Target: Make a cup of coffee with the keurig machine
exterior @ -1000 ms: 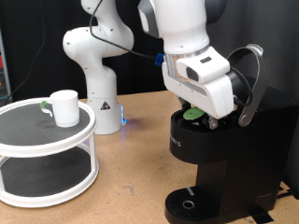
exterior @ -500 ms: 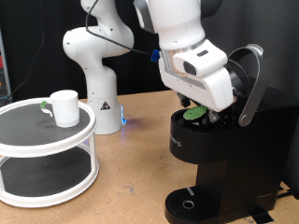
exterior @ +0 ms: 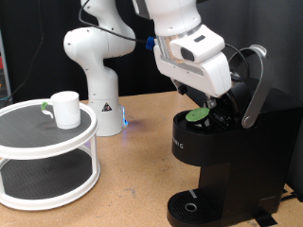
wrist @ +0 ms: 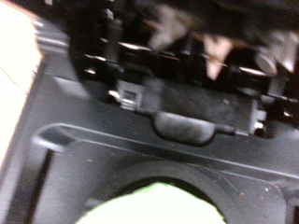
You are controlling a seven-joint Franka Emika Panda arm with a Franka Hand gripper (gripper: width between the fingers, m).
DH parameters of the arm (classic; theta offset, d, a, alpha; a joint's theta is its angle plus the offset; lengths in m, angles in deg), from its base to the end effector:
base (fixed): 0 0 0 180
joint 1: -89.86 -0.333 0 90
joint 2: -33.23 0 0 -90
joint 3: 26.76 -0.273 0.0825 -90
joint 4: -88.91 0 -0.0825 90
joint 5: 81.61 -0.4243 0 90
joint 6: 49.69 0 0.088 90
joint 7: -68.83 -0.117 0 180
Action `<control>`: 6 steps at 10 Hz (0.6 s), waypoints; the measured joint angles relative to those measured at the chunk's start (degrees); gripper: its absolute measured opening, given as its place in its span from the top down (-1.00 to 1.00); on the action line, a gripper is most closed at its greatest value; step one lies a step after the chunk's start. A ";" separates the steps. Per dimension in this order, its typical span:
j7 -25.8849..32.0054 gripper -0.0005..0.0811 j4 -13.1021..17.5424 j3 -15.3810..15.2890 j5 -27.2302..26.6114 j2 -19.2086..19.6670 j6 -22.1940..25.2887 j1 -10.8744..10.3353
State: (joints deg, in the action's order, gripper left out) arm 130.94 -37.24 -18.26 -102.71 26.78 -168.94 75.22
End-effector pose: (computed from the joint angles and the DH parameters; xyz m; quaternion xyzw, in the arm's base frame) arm 0.5444 0.0800 0.3604 -0.8630 -0.4765 -0.0739 0.1504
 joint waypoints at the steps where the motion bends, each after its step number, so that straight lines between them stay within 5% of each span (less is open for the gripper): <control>1: 0.01 -0.98 -0.30 0.00 0.51 -0.62 0.36 0.00; 6: -1.92 -0.98 -2.27 -0.21 4.08 -1.14 -0.16 -0.01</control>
State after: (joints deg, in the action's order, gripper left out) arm 129.02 -39.51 -18.47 -98.63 25.64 -169.10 75.21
